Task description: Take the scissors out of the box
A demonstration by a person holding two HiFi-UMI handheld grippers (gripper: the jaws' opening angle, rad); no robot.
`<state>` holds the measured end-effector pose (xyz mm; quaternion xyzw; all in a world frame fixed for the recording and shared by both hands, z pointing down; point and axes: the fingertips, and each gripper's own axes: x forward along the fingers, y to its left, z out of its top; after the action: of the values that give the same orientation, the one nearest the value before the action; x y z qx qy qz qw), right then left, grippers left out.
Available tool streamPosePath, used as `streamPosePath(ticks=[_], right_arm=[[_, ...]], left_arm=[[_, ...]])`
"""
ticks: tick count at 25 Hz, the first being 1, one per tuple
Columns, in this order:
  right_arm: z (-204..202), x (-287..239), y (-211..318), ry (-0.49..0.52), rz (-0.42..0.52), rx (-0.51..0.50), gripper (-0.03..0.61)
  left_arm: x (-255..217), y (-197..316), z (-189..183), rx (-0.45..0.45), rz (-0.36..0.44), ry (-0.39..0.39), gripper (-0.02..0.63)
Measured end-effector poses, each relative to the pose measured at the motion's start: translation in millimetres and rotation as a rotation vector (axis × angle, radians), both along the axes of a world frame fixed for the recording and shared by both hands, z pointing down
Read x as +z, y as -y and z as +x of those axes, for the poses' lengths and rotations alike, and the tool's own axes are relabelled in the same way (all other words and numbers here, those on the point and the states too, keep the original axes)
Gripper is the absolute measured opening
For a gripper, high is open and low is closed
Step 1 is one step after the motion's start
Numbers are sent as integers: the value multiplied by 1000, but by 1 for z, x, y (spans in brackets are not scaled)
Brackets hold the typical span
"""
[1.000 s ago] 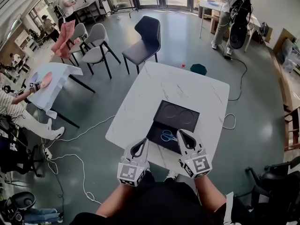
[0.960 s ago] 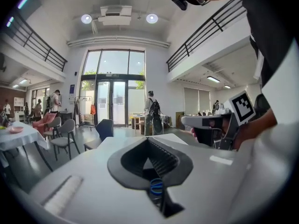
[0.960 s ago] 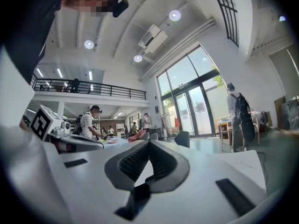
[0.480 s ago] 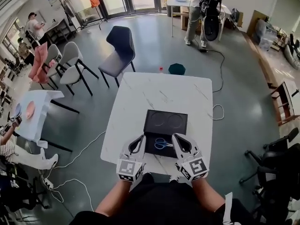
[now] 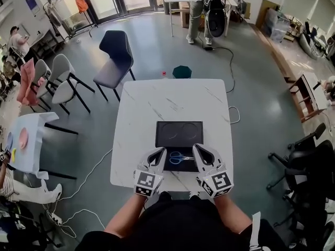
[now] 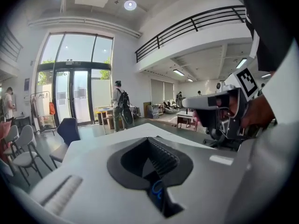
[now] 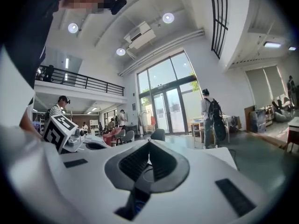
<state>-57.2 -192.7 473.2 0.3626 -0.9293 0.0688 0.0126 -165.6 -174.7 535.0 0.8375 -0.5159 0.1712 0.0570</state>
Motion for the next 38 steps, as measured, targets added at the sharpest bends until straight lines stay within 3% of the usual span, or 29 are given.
streamPosePath(ticks=[4,9,18,23,29,32,38], right_arm=[[3,11,1,-3,-34,22,8],[3,21,1,-10,-55,38,8],[12,28,3,-18,-72,64,8],[17,29,2,-13,-74,78,8],[29,27,5,3,-69,92,8],[34,28,5,2,-70,94,8],[41,29,5,-1,-76,97,8]], left_arm=[[26,-1,11,102,-84,68,9],[72,-13,27,295,-216,234,9],[128,-17,45,491,-345,553,9],[147,-14,57,571,-350,691,23],[182,-23,57,647,-457,792,118],[194,-23,55,665,-470,838,123],[206,-21,57,691,-493,854,123]])
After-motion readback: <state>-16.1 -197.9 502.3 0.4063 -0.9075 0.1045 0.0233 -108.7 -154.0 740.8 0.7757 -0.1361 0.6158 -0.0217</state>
